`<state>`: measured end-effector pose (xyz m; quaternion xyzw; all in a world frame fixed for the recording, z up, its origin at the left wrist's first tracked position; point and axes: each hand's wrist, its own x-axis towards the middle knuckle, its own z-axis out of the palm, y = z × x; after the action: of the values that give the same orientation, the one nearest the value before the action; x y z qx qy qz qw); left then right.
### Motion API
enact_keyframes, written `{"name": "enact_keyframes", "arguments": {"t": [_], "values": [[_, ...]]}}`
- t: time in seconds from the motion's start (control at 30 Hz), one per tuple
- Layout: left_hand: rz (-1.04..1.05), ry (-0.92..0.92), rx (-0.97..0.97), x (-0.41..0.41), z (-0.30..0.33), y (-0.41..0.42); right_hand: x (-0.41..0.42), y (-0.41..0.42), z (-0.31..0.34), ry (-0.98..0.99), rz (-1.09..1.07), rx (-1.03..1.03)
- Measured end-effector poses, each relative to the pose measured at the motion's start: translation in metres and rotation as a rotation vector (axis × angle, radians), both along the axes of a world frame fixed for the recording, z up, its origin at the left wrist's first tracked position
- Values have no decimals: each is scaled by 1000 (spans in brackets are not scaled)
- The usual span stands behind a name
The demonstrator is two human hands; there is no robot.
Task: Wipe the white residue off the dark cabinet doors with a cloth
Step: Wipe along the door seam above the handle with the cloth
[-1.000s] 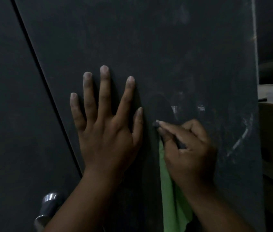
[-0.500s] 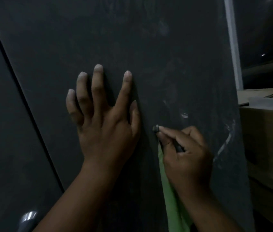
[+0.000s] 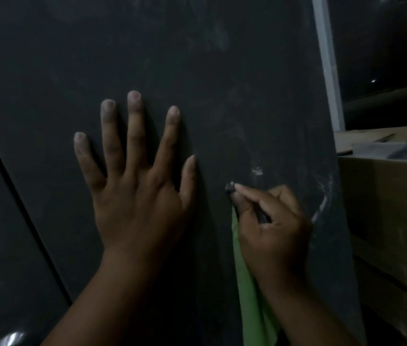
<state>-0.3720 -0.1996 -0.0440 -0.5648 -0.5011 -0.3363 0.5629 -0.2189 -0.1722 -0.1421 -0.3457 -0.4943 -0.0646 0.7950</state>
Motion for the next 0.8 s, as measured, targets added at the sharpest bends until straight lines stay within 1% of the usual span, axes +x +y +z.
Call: {"name": "enact_keyframes", "arguments": {"t": [0.13, 0.17, 0.23, 0.33, 0.4, 0.5, 0.67, 0.73, 0.8], "values": [[0, -9, 5, 3, -2, 1, 13, 14, 41, 168, 29, -3], [0, -14, 4, 4, -2, 1, 12, 16, 50, 182, 35, 6], [-1, -30, -1, 6, -4, 2, 7, 14, 57, 138, 38, 40], [-4, -53, -13, 12, -7, 3, 1, 7, 31, 1, 28, 69], [-4, -63, -21, 17, -11, 4, 5, 5, 7, -25, 2, 53], [1, -79, -30, 23, -15, 5, 17, 12, 2, 50, -37, 15], [8, -107, -24, 31, -15, 7, 25, 28, 41, 209, -20, 22], [5, -124, -27, 34, -14, 9, 20, 24, 37, 203, 10, 45], [12, -139, -25, 38, -12, 11, 14, 18, 19, 135, 12, 47]]}}
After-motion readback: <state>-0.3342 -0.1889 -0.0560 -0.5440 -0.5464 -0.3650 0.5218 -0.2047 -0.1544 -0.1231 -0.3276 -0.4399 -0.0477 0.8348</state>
